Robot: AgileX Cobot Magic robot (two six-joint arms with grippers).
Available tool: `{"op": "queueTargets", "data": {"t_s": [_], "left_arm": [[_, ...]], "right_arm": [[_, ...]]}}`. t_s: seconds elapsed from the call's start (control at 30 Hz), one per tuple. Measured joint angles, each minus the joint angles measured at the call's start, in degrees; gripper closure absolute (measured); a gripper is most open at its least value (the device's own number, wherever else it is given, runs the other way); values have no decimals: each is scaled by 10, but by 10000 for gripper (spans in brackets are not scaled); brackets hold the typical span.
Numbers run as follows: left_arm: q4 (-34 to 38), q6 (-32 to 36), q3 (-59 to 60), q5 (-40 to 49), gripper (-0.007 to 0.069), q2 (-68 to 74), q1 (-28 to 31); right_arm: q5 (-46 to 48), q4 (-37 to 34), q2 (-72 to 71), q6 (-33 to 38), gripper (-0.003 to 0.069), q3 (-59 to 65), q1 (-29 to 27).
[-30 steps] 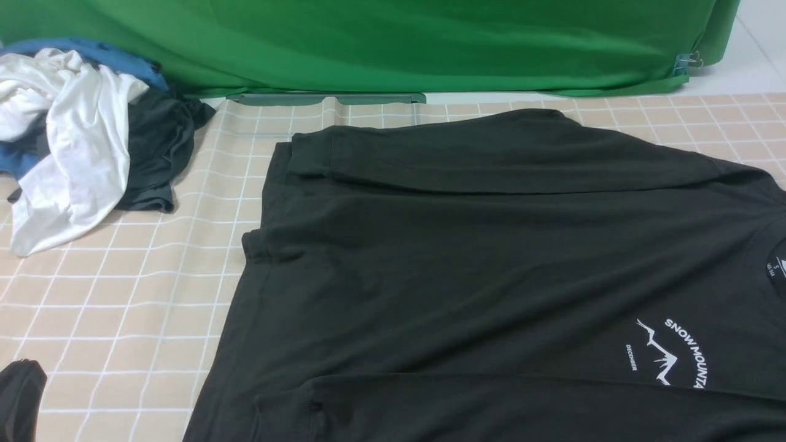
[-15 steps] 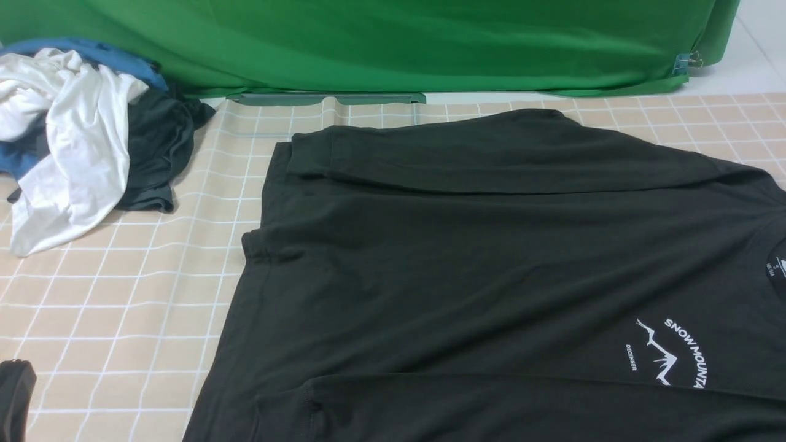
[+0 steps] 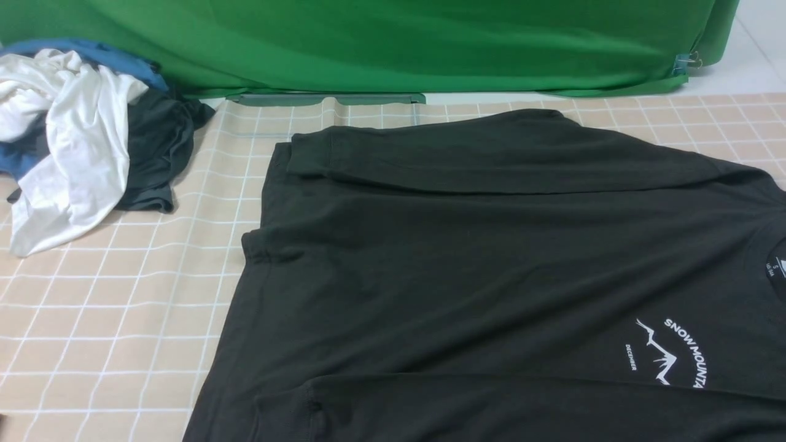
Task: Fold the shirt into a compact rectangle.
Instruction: 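Grasp the left edge of the dark T-shirt lying flat on the table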
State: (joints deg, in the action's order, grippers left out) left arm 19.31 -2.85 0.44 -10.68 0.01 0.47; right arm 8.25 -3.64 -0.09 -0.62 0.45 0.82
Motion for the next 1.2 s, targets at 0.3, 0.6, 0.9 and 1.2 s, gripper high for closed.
{"op": "queueTargets", "data": {"t_s": [0.3, 0.6, 0.9, 1.2], "left_arm": [[21, -116, 0, -209, 602, 0, 0], [-128, -288, -222, 68, 602, 103, 0], [-32, 32, -466, 574, 602, 454, 0], [4, 108, -412, 575, 609, 687, -115]], "right_arm": [[-150, -44, 0, -247, 412, 0, 1], [-167, -37, 2, -273, 516, -55, 13], [223, -26, 236, -49, 622, -412, 88], [407, -29, 437, 22, 617, -479, 162]]}}
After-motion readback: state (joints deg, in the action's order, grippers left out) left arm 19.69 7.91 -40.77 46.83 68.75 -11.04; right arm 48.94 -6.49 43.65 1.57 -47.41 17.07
